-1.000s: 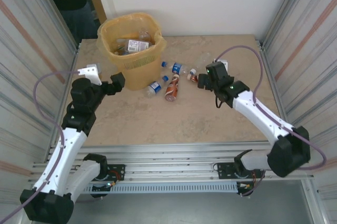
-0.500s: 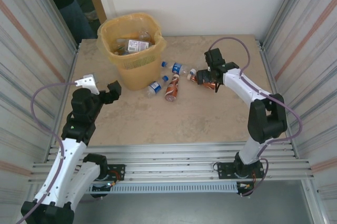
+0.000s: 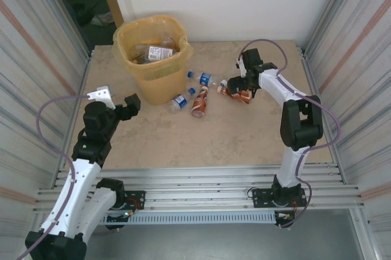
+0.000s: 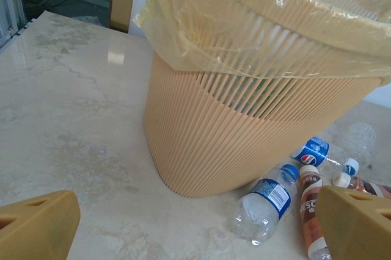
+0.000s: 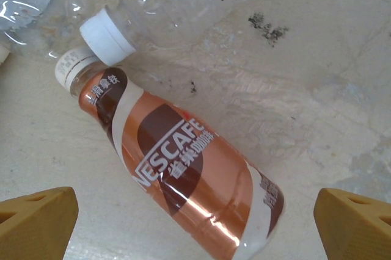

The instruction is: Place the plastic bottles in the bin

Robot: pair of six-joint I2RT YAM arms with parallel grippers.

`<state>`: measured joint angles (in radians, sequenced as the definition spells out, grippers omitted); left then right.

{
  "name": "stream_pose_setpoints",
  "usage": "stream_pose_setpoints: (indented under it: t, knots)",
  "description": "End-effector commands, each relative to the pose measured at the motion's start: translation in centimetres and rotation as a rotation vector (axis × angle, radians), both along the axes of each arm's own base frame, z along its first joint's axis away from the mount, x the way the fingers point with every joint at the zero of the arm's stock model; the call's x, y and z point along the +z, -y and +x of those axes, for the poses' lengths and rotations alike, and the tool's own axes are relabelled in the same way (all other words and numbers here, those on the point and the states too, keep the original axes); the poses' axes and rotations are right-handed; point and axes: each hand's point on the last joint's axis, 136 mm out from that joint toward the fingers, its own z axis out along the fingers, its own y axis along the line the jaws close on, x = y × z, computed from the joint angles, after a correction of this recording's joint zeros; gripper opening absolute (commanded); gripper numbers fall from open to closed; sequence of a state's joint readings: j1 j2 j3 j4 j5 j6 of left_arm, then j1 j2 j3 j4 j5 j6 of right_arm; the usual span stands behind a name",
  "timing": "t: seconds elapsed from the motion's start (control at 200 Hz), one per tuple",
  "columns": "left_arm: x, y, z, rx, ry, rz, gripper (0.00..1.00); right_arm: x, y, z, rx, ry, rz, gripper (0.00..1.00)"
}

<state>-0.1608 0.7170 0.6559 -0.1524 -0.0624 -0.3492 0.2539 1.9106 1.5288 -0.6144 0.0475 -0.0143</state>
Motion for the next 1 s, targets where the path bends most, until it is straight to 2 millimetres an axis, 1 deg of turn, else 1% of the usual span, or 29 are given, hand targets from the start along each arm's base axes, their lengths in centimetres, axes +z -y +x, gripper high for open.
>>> stream_pose_setpoints:
  t: [0.0, 0.286, 0.446, 0.546, 0.646, 0.842, 0.992]
  knots:
    - [-0.4, -0.4, 0.0, 0.022, -0.001, -0.006, 0.99, -1.2, -0.4, -0.1, 0.067, -0.058, -0.024, 0.98]
    - [-0.7, -0.3, 0.0, 0.018, -0.01, -0.014, 0.99, -4.2, -0.6, 0.4, 0.103, -0.124, -0.05, 0.98]
    - [-0.7, -0.4, 0.0, 0.021, -0.01, -0.013, 0.99, -5.5, -0.9, 0.0, 0.104, -0.171, -0.043, 0.98]
    - [-0.9, -0.5, 0.0, 0.023, -0.015, -0.012, 0.99, -6.0, -1.1, -0.6, 0.111, -0.19, -0.035, 0.98]
    - [-0.9, -0.5, 0.0, 0.025, -0.016, -0.01, 0.99, -6.3, -1.4, -1.5, 0.122, -0.209, -0.03, 1.0]
    - [-1.1, -0.7, 0.0, 0.035, -0.022, -0.012, 0.99, -6.7, -2.6, -3.3, 0.167, -0.233, -0.033, 0.94]
    - [-1.4, -0.7, 0.0, 0.038, -0.029, -0.012, 0.99, -7.3, -3.8, -4.6, 0.199, -0.256, -0.053, 0.86]
